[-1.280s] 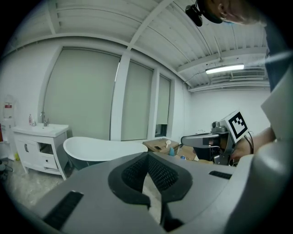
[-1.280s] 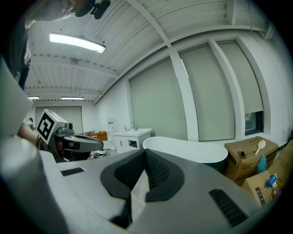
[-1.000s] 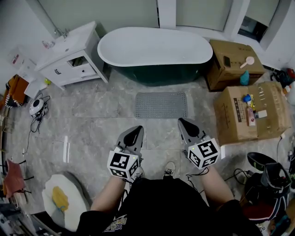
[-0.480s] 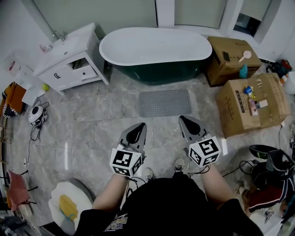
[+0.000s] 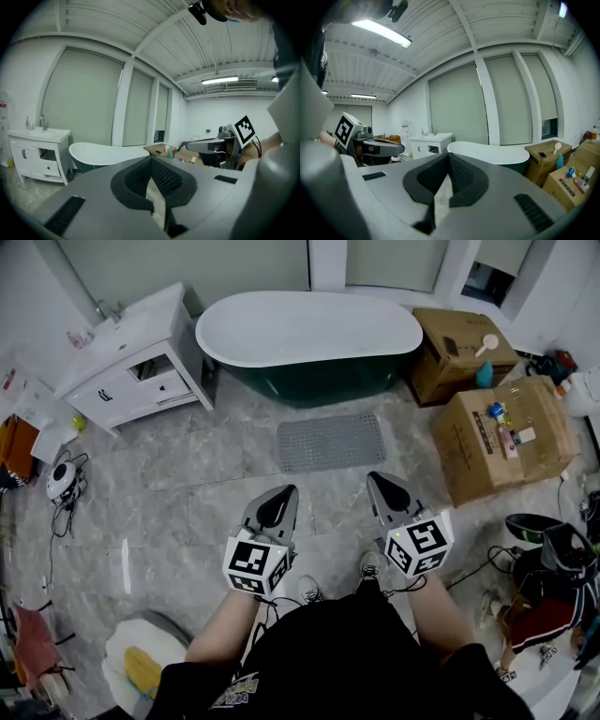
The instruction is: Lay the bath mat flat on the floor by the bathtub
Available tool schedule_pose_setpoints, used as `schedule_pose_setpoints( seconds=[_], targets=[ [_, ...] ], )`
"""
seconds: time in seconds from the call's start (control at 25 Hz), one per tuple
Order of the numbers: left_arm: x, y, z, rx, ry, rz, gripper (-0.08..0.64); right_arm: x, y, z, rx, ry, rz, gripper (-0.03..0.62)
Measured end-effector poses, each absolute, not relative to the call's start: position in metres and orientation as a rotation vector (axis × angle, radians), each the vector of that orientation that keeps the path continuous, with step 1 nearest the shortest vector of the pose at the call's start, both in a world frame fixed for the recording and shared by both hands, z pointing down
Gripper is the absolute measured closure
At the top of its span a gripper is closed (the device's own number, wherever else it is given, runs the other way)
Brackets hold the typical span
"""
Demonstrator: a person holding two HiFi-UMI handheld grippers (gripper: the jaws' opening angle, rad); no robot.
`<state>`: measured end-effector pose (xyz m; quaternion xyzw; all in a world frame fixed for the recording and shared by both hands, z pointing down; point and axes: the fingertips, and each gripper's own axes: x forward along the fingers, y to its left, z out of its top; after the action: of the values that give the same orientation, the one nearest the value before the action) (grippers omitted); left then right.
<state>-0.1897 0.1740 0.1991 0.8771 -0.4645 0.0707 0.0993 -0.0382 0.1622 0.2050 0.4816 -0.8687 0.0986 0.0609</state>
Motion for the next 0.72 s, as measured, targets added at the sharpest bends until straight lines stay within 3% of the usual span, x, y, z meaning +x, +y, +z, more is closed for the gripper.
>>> schedule_pose_setpoints(
  seconds=[0.72],
  targets=[
    [-0.207,0.210,0.185,2.654,-1.305,0.168,0.545,-0.058,0.207,0.193,1.535,-2.599,0.260,0.577]
  ],
)
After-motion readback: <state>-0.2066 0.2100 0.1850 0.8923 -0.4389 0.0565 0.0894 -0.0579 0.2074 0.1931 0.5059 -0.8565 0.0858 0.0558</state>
